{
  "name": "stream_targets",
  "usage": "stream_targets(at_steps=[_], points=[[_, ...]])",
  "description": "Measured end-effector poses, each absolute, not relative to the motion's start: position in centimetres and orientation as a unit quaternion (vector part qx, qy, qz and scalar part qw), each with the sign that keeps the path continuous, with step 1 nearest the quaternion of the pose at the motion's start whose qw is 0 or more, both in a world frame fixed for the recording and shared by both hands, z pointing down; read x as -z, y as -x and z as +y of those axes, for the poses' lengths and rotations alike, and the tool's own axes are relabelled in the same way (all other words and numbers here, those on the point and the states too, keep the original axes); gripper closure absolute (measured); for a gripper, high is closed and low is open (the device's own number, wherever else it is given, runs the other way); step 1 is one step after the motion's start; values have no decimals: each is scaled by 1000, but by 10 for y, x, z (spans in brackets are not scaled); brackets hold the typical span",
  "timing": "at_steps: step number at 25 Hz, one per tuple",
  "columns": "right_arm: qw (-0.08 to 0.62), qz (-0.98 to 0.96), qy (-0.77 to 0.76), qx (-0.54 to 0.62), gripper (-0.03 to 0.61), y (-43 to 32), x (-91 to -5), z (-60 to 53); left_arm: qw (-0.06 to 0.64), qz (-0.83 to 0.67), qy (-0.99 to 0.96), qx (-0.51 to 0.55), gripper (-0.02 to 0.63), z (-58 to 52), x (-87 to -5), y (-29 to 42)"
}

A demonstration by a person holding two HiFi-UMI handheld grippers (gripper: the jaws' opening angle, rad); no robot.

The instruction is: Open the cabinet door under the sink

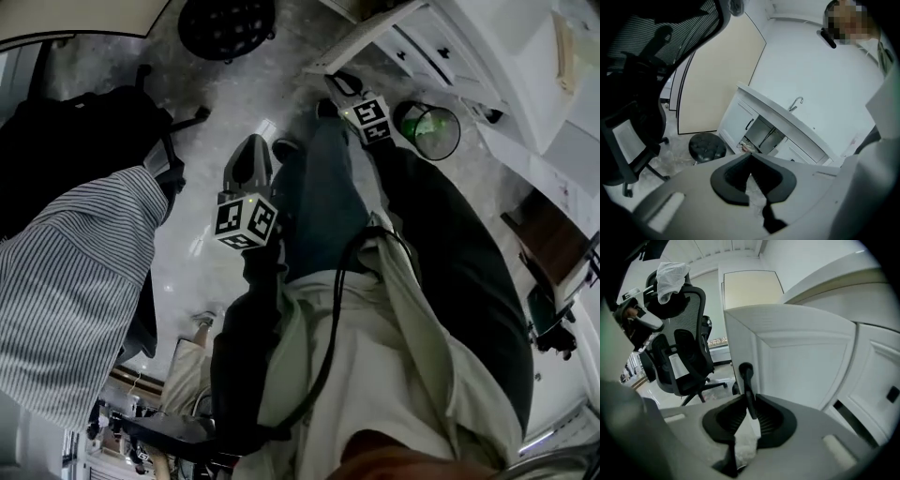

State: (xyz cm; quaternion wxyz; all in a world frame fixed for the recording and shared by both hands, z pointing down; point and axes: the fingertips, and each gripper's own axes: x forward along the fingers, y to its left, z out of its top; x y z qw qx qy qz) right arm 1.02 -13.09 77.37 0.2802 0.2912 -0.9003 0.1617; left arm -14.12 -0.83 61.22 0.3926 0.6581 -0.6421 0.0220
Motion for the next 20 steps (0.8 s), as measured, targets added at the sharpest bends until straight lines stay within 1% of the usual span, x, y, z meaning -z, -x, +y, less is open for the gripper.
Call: stream_targets(at_steps=[2,4,7,9,12,13,15,20], points=[[296,-892,-295,-173,531,-39,-776,-116,393,-646,-654,-22,607,3,-607,138],[294,-891,-299,-175,531,-56,-776,-111,391,-642,-659,-26,607,8,-603,127],[309,-890,-289,-168,531,-51,-776,-115,389,-627,-675,-31,607,10,-601,99],[311,-881,-310,-177,529,-51,-774,-121,384,-620,-683,-33,607,12,-598,80],[287,-851,-366,-244,522,-70,-774,-106,374,-620,-689,-32,607,33,-582,56],[279,-843,-369,-274,538,-76,-773,-93,371,-622,-689,-29,607,42,-575,51],[250,-839,-360,-322,538,-87,-761,-61,371,-627,-685,-23,607,63,-562,41],[153,-855,-348,-353,543,-130,-662,13,368,-633,-681,-26,607,118,-531,25]])
